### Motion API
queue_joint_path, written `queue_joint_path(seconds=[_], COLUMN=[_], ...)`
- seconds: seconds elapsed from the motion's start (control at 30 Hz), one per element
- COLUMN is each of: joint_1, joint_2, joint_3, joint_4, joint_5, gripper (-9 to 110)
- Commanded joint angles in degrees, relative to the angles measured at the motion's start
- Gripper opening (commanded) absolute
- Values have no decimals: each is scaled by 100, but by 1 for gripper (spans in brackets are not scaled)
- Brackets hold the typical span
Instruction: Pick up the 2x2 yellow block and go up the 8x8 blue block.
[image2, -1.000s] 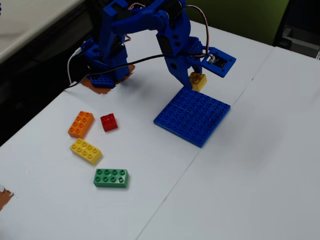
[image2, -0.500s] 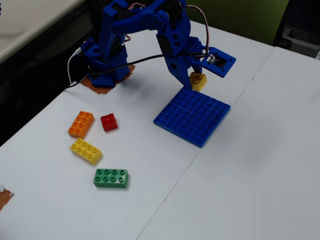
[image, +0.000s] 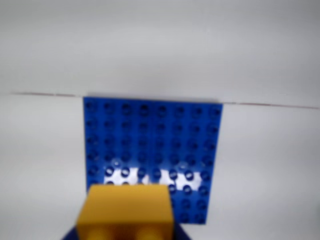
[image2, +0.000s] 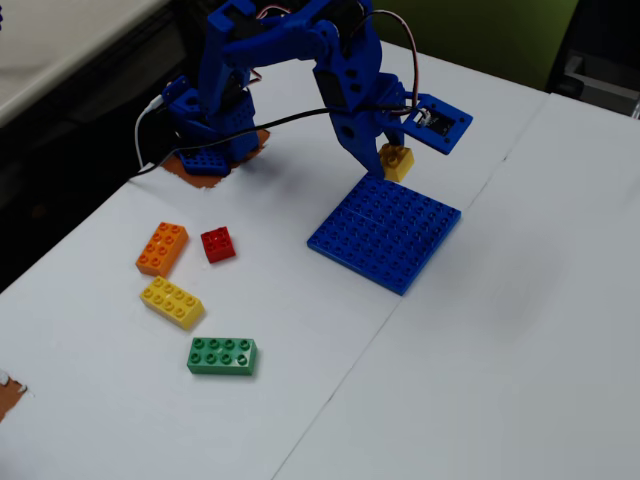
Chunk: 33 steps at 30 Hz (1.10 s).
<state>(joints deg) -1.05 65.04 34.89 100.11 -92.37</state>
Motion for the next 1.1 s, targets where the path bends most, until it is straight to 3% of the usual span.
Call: queue_joint_path(seconds=[0.0,1.07], joint_1=[-70,-79], joint_2=[237,246], joint_3=[-26,35], joint_4=[26,35], joint_5=[-35,-35], gripper=[0,0])
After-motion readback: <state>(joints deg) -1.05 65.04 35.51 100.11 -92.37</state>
